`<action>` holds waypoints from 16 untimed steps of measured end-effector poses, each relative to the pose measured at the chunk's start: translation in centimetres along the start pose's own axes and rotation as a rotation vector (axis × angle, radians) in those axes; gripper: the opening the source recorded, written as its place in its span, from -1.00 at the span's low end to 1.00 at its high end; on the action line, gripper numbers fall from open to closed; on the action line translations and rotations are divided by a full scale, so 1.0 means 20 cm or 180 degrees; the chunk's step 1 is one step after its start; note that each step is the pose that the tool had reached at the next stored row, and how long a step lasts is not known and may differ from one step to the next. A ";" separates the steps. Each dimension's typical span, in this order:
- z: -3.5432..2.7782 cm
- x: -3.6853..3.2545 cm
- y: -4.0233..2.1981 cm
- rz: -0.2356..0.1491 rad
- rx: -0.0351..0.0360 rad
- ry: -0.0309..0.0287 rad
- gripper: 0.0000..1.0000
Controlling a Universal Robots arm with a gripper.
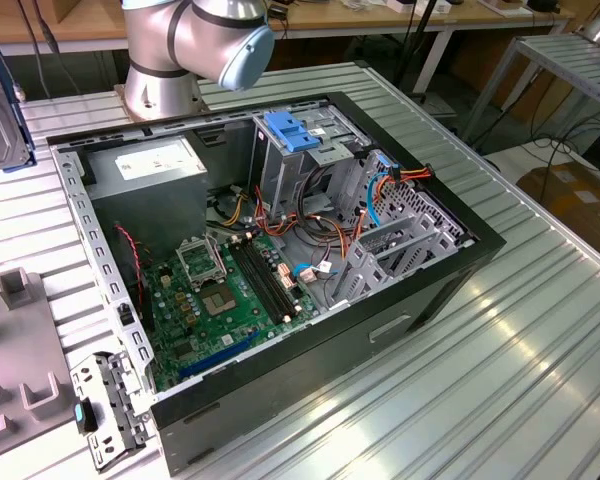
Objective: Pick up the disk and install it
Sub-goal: 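Pick up the disk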
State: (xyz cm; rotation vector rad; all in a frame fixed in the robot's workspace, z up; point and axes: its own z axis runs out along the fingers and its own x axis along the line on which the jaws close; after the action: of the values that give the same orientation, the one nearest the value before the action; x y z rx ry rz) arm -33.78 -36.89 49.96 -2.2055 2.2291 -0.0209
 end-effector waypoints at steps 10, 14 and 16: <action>0.002 0.044 -0.040 0.0002 0.0000 0.0000 -0.26; 0.003 0.046 -0.079 0.0023 0.0000 0.0000 -0.26; 0.003 0.046 -0.086 0.0062 0.0000 0.0001 -0.26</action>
State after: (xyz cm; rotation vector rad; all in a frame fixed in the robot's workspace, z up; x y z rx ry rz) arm -32.07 -37.83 49.92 -2.1838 2.2505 -0.0210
